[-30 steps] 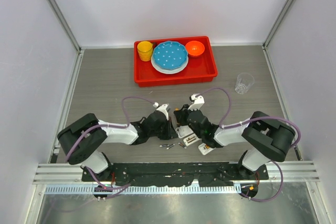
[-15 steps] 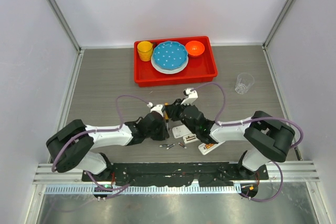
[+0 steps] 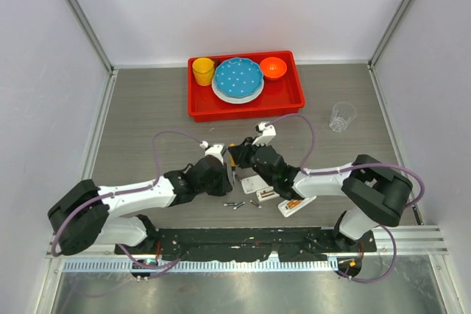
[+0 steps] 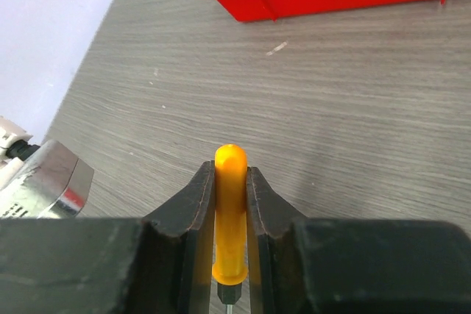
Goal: Unload the batteries from the remote control
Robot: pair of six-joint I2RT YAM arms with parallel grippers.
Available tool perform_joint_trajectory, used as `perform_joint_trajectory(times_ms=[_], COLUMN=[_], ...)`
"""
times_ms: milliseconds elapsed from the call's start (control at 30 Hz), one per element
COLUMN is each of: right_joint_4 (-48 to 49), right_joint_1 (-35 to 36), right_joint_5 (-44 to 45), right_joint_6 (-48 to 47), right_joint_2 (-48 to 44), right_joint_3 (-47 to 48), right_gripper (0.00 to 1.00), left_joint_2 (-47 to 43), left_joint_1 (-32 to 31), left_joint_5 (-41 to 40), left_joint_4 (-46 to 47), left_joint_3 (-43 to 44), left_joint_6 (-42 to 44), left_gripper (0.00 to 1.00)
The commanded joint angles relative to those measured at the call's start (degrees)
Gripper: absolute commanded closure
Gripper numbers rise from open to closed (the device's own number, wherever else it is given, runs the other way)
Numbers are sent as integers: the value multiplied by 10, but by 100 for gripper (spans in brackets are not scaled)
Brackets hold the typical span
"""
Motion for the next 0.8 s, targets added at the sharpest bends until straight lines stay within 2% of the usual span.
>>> perform_joint_trajectory(times_ms=[0,67,100,233,300,467,567,767], right_joint_4=[12,12,12,-3,-9,-7,-6,11], right_joint_1=[-8,-12,-14,-19,-21,-22,-22,-22], right_joint_5=[9,12,12,7,1,-18,-34,-52], right_joint_6=[11,26,30,52,57,76,77,79], right_joint_2=[-66,-99,-122,-168,-184,-230,-247,-266], right_joint_3=[-7,-25,-37,-52,-57,-64,-65,-77], right_gripper=[99,99,99,99,99,99,99,99], left_joint_2=[-67,-105,-119,-180,-208,-206,-182,-148], left_joint_1=[6,16,21,36,41,52,55,59], left_joint_5=[-20,1,10,57,80,110,133,153], left_joint_4=[-24,-17,-10,33,71,100,123,158], left_joint_3=[17,18,16,2,-5,3,16,30], left_joint_6=[24,31,33,43,44,58,61,59], left_gripper=[80,68,48,19,13,15,22,44])
